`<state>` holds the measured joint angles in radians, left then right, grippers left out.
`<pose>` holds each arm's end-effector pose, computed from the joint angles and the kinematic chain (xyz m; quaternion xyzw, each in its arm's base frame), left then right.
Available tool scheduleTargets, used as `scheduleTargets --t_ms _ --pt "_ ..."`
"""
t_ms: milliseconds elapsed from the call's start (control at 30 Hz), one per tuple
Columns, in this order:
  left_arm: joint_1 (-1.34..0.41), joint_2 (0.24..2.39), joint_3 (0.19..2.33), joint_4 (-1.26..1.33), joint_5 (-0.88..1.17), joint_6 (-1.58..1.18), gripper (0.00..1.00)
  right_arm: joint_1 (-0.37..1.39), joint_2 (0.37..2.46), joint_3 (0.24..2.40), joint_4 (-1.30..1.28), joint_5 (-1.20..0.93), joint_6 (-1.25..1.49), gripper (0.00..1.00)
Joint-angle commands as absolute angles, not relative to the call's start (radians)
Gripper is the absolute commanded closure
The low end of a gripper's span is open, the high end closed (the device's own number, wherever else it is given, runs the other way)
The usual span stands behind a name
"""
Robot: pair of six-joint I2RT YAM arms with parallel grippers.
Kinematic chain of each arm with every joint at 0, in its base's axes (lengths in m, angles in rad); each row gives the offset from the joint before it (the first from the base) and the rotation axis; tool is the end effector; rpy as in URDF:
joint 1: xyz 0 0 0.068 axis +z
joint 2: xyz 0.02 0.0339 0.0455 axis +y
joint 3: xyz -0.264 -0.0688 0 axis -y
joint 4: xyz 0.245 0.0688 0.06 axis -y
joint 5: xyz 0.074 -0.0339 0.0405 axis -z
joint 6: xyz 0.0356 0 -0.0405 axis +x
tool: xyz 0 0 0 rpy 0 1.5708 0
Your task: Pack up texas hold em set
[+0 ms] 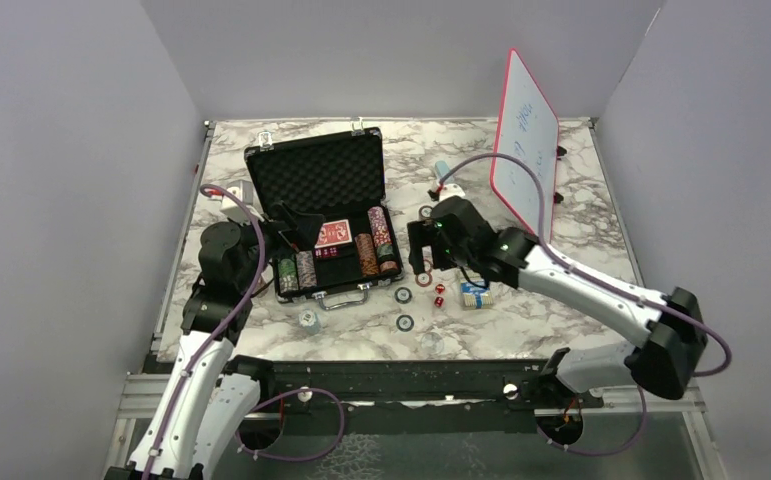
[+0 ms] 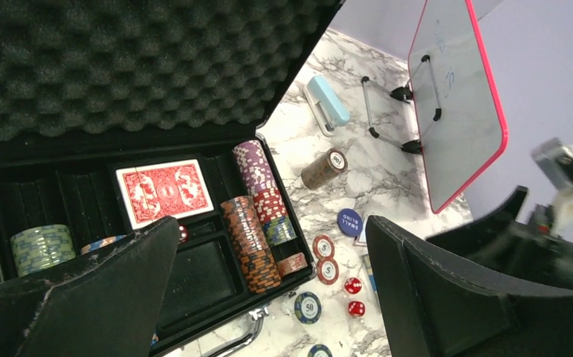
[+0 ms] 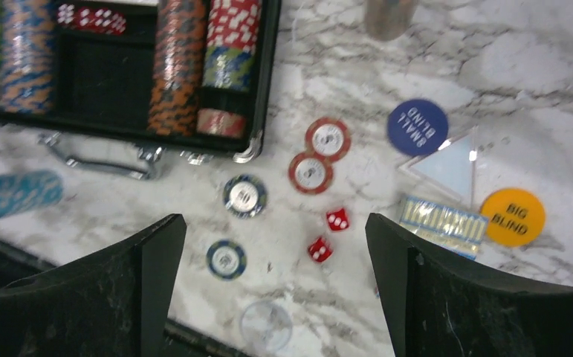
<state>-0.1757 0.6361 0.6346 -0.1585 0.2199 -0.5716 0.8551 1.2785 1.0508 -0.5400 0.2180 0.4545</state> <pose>0.1563 -0.0356 0.3126 -0.0791 0.7560 -0.3130 0.5695 0.1859 0.2020 0.2939 -0.1404 0.9052 0.1572 0.3691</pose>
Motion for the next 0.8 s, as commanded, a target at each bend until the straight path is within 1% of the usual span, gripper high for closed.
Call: scheduleTargets --t_ms 0,133,267,433,533,633,767 --pt "-0.168 0.652 0.696 -0.190 0.181 -0.535 0.01 0.867 1.442 1.136 -0.428 0.466 0.488 0.03" --pt "-0.169 0.659 0.695 -0.195 0.176 -0.559 0.01 0.867 1.608 1.211 -0.375 0.628 0.509 0.00" --pt "-0.169 0.668 0.689 -0.196 0.189 -0.576 0.01 0.862 1.737 1.290 -0.346 0.738 0.519 0.01" --pt "-0.169 0.688 0.687 -0.195 0.201 -0.581 0.01 0.804 1.873 1.394 -0.367 0.747 0.545 0.14" --pt "-0.169 0.706 0.692 -0.194 0.207 -0.580 0.01 0.779 1.947 1.449 -0.349 0.733 0.487 0.16" --pt "-0.170 0.719 0.699 -0.196 0.209 -0.574 0.01 0.768 2.008 1.501 -0.383 0.741 0.488 0.17" --pt "-0.169 0.723 0.698 -0.195 0.210 -0.576 0.01 0.739 2.027 1.492 -0.372 0.698 0.495 0.20"
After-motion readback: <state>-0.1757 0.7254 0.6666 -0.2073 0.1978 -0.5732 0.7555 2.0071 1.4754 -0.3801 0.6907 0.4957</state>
